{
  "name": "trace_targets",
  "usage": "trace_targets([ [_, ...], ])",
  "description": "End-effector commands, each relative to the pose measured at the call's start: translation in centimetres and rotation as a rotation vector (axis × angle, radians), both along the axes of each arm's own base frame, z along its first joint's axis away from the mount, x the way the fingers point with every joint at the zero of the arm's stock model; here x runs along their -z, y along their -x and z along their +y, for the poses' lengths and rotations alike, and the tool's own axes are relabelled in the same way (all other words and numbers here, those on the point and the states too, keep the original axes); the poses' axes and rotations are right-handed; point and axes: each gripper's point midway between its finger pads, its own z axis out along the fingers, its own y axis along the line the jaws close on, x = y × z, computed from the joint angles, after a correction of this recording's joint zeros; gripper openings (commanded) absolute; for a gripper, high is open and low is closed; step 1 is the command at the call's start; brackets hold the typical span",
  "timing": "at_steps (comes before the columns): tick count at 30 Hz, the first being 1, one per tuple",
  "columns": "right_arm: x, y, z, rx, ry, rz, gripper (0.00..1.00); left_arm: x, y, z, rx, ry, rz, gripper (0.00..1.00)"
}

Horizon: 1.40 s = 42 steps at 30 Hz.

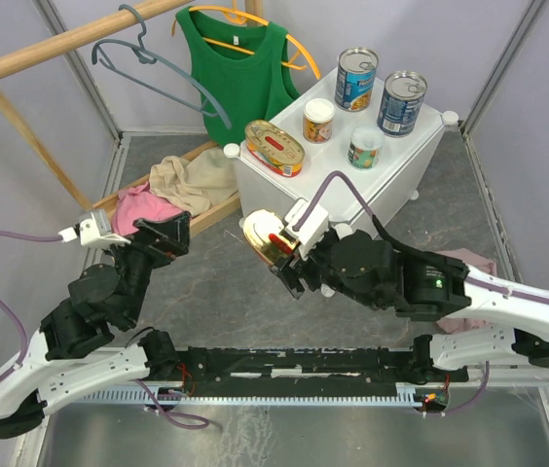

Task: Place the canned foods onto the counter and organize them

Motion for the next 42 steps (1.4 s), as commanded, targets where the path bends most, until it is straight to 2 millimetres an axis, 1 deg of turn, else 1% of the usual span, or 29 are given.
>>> trace_targets([
  [1, -6.9, -1.3, -2.4, 0.076, -0.133, -0.116, 0.01, -1.2, -0.1, -0.8, 0.018, 0.062, -0.018, 0.99],
  [5, -8.1, -2.1, -4.1, 0.121, -0.133, -0.156, 0.01, -1.2, -0.2, -0.9, 0.021, 0.062, -0.018, 0.99],
  [9, -8.7, -3.2, -5.5, 0.166, -0.13, -0.179, 0.01, -1.3, -0.3, -1.2, 0.027, 0.056, -0.017, 0.99],
  [15, -9.0, -5.1, -6.3, 0.199, -0.111, -0.178, 0.01, -1.3, -0.4, -1.9, 0.044, 0.049, -0.016, 0.99],
  [19, -9.0, -7.0, -7.0, 0.225, -0.096, -0.162, 0.01, -1.3, -0.4, -2.3, 0.058, 0.043, -0.014, 0.99],
  [22, -9.0, -8.1, -7.5, 0.235, -0.077, -0.15, 0.01, -1.4, -0.5, -2.4, 0.061, 0.041, -0.015, 0.99],
  [29, -8.1, -10.3, -8.6, 0.242, -0.046, -0.099, 0.01, -1.5, -0.5, -2.8, 0.068, 0.04, -0.019, 0.99],
  [37, -5.7, -13.0, -10.2, 0.234, -0.031, 0.012, 0.01, -1.6, -0.6, -2.9, 0.071, 0.039, -0.02, 0.99],
  [42, -4.3, -13.8, -10.3, 0.178, -0.04, 0.083, 0.01, -1.7, -0.6, -2.8, 0.068, 0.036, -0.023, 0.99],
])
